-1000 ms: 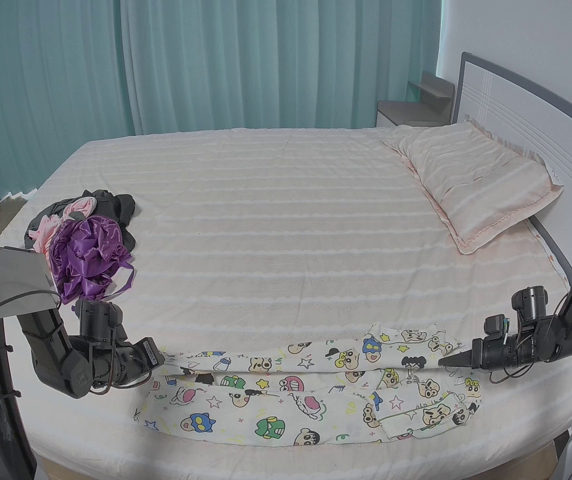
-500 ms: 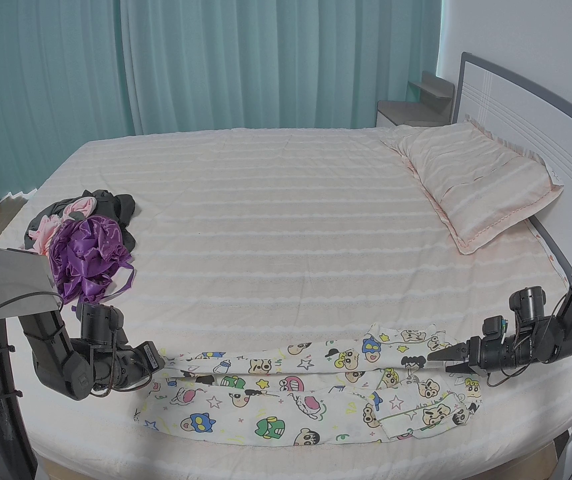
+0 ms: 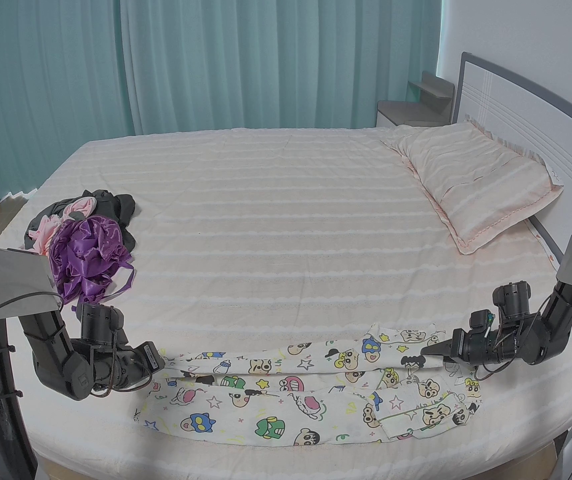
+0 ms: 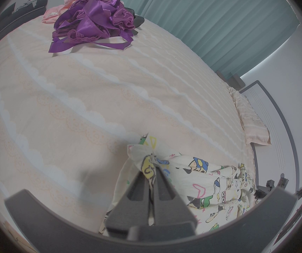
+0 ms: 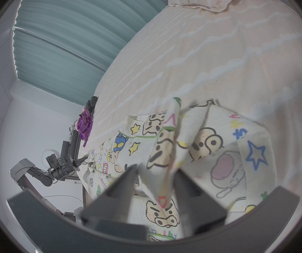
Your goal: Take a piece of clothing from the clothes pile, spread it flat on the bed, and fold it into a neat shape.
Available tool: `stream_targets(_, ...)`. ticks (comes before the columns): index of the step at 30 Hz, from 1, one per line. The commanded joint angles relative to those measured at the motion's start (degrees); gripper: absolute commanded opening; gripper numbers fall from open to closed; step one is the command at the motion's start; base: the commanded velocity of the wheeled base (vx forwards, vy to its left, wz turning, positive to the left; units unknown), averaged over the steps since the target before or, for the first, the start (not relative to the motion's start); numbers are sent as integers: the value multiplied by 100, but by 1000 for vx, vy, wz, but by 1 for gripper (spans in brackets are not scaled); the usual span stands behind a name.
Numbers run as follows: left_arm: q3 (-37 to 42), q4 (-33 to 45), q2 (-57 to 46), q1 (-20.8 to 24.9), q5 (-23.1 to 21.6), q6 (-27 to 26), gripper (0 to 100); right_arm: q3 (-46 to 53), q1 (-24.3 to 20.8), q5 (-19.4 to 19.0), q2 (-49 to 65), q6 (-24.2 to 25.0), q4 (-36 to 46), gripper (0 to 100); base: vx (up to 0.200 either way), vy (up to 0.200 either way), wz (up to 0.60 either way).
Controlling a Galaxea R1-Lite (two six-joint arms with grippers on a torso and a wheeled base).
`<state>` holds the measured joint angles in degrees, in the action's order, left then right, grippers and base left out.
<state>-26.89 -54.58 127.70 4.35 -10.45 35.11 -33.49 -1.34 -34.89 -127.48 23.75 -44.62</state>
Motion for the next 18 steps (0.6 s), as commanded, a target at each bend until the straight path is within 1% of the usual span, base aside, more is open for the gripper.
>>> stream_targets(1, 0, 0, 27, 4, 8, -13, 0, 44, -24, 52, -49, 16, -12, 0, 0, 0, 0)
stream_targets(6, -18, -9, 18, 13, 16, -13, 0, 70, 152, 52, 12, 16, -12, 0, 0, 0, 0)
stream_targets(11, 26, -71, -34, 57, 52, -13, 0, 264, 266, -9, 338, 25, 6, 0, 0, 0, 0)
stream_targets(18, 220, -106, -43, 224, 78, -22, 0, 387, 415, 0, 408, -37, -12, 0, 0, 0, 0)
